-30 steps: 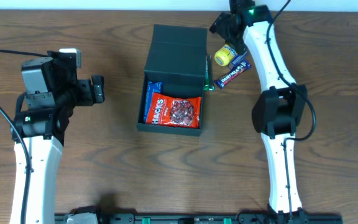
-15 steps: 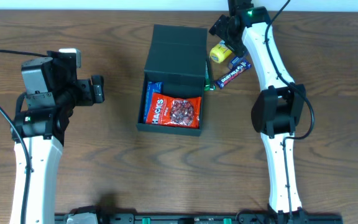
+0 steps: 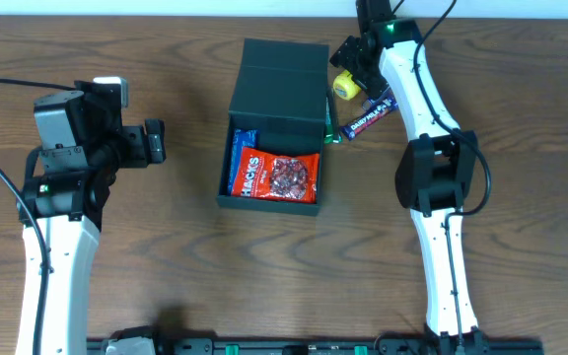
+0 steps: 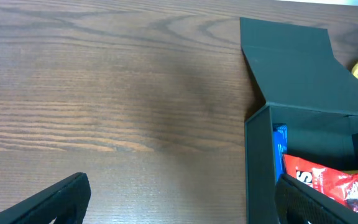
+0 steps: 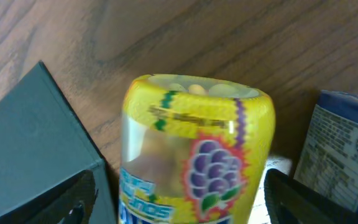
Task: Pack container
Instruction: 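Grasp the yellow Mentos bottle with the right gripper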
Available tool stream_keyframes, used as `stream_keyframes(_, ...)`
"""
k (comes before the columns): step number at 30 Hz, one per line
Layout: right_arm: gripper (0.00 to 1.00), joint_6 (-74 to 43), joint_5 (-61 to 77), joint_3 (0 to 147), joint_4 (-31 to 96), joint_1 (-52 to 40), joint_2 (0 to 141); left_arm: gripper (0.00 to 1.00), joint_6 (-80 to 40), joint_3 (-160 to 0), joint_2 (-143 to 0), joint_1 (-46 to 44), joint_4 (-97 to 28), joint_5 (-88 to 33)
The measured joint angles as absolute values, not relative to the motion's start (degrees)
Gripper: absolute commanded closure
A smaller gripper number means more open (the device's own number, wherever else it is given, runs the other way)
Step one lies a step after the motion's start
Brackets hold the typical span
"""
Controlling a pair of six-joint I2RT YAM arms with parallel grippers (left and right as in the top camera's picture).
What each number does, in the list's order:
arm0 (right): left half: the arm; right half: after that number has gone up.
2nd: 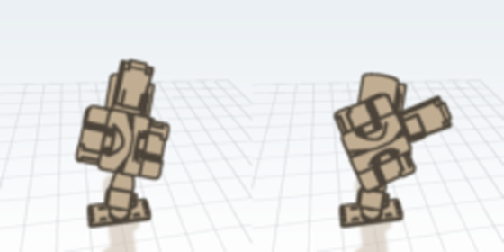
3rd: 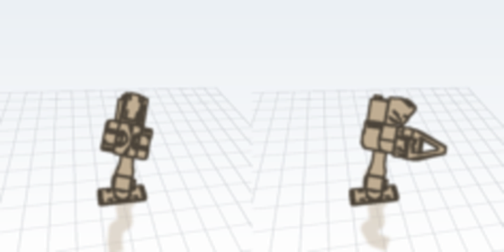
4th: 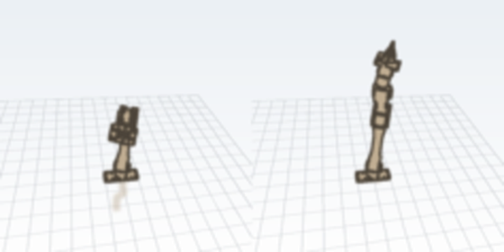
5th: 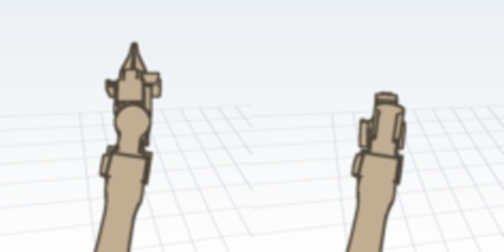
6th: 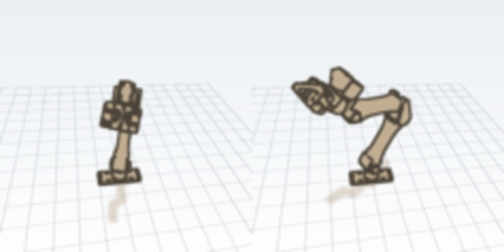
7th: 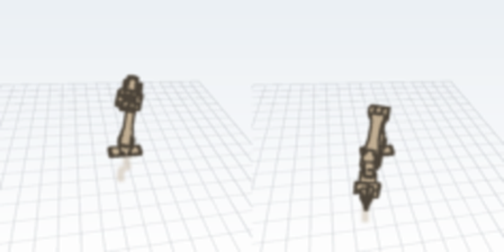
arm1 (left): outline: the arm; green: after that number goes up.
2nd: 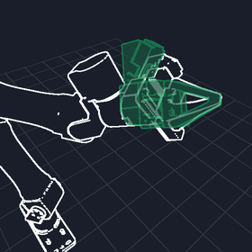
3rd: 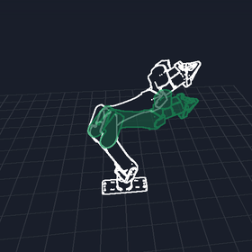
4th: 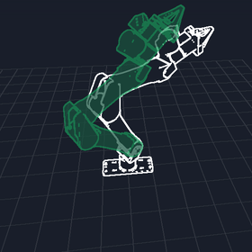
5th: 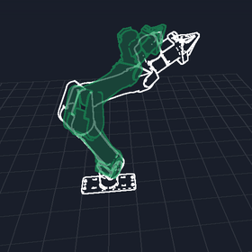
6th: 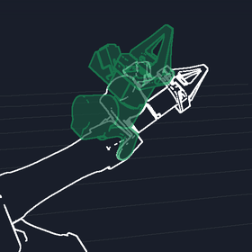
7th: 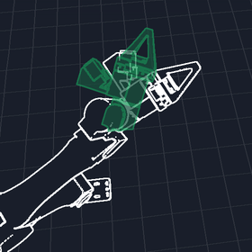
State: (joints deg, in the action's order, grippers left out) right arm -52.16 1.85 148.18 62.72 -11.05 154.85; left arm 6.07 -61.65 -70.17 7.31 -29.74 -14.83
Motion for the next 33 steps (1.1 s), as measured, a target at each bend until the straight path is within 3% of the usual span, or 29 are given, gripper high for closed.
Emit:
stream_keyframes(12,0.47,-52.64,1.98,148.18,62.61,-11.05,154.89,0.05,6.07,-61.65,-70.17,7.29,-29.74,-14.83)
stream_keyframes(21,0.58,-52.75,2.11,148.18,62.52,-11.05,154.89,0.05,6.07,-61.65,-70.17,7.31,-29.74,-14.83)
stream_keyframes(28,0.77,-52.71,2.79,148.2,62.54,-10.87,154.89,0.05,6.07,-61.65,-70.17,7.31,-29.74,-14.83)
stream_keyframes(33,0.81,-51.86,4.78,148.99,63.05,-9.96,154.89,0.05,6.07,-61.65,-70.17,7.31,-29.76,-14.83)
